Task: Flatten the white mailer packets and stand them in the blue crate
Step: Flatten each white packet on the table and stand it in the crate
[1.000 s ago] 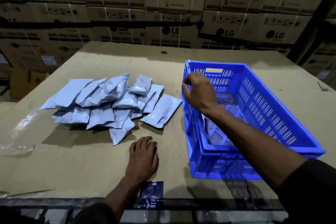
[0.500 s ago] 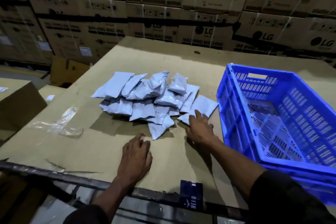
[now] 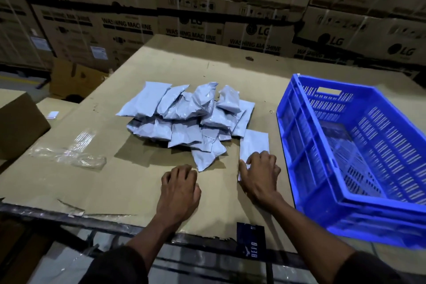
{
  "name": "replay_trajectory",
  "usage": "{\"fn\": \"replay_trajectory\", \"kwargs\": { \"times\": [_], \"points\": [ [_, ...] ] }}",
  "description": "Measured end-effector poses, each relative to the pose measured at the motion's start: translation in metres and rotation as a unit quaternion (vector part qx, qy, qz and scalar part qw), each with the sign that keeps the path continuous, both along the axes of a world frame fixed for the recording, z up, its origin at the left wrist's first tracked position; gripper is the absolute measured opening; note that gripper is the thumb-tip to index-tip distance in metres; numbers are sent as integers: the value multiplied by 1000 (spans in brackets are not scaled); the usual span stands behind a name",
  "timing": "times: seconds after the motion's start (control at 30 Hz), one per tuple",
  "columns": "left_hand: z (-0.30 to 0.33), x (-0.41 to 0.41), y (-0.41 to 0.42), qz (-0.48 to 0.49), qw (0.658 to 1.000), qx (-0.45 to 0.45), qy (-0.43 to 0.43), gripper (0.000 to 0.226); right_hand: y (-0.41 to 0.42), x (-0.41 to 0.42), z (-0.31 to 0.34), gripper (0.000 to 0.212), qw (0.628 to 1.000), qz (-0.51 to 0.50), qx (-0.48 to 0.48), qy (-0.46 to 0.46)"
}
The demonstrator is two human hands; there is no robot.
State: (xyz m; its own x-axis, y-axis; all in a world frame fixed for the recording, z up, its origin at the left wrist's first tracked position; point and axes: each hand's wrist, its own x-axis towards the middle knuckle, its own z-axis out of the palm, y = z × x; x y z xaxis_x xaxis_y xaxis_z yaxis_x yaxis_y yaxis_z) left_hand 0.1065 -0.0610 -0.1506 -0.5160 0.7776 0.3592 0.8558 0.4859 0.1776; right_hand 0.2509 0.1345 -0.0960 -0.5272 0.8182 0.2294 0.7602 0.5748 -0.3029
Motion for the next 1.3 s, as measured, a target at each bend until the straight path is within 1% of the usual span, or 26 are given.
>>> {"fn": "replay_trajectory", "kwargs": {
  "times": [0.03, 0.13, 0.17, 0.3, 0.37, 0.43, 0.53, 0.6, 0.67, 0.73, 0.83, 0.87, 0.93, 1.0, 1.07, 1.17, 1.3],
  "points": [
    [-1, 0, 0, 0, 1000, -1, 1, 23, 1, 0, 2, 34, 1000, -9, -19, 3],
    [-1, -1, 0, -4, 1000, -5, 5, 25, 4, 0, 6, 68, 989, -17, -147, -24],
    [0, -1, 0, -6, 1000, -4, 6, 26, 3, 2, 5, 73, 985, -18, -168, -35],
    [1, 2, -1, -25, 999, 19, 20, 28, -7, 22, 5, 73, 982, -8, -182, -55],
    [1, 3, -1, -29, 999, 36, 20, 33, -19, 37, 5, 78, 978, -3, -196, -72],
    [3, 6, -1, -43, 998, 45, 17, 41, -29, 52, 4, 85, 976, 22, -190, -105],
    [6, 9, -1, -111, 992, 55, 37, 51, -34, 69, 3, 91, 966, 96, -178, -163],
    [8, 10, -1, -165, 982, 54, 69, 54, -32, 75, 5, 91, 949, 176, -160, -207],
    [11, 15, -1, -207, 972, 47, 103, 54, -30, 79, 6, 90, 934, 244, -145, -220],
    [16, 22, 1, -225, 965, 51, 121, 49, -30, 78, 7, 89, 926, 284, -137, -207],
    [26, 37, 11, -219, 965, 76, 120, 37, -36, 65, 13, 80, 923, 318, -127, -175],
    [27, 40, 15, -207, 969, 72, 112, 36, -40, 60, 12, 76, 926, 316, -132, -158],
    [24, 44, 21, -169, 981, 35, 87, 41, -49, 50, 9, 65, 945, 282, -133, -104],
    [16, 47, 22, -134, 989, -18, 62, 49, -55, 43, 1, 61, 961, 253, -85, -69],
    [8, 48, 21, -115, 991, -56, 41, 52, -58, 39, -13, 64, 963, 250, -37, -96],
    [1, 49, 18, -95, 993, -71, 18, 55, -59, 42, -31, 64, 963, 230, 12, -138],
    [2, 50, 23, -80, 993, -82, 6, 57, -58, 41, -37, 55, 968, 203, 24, -145]
  ]
}}
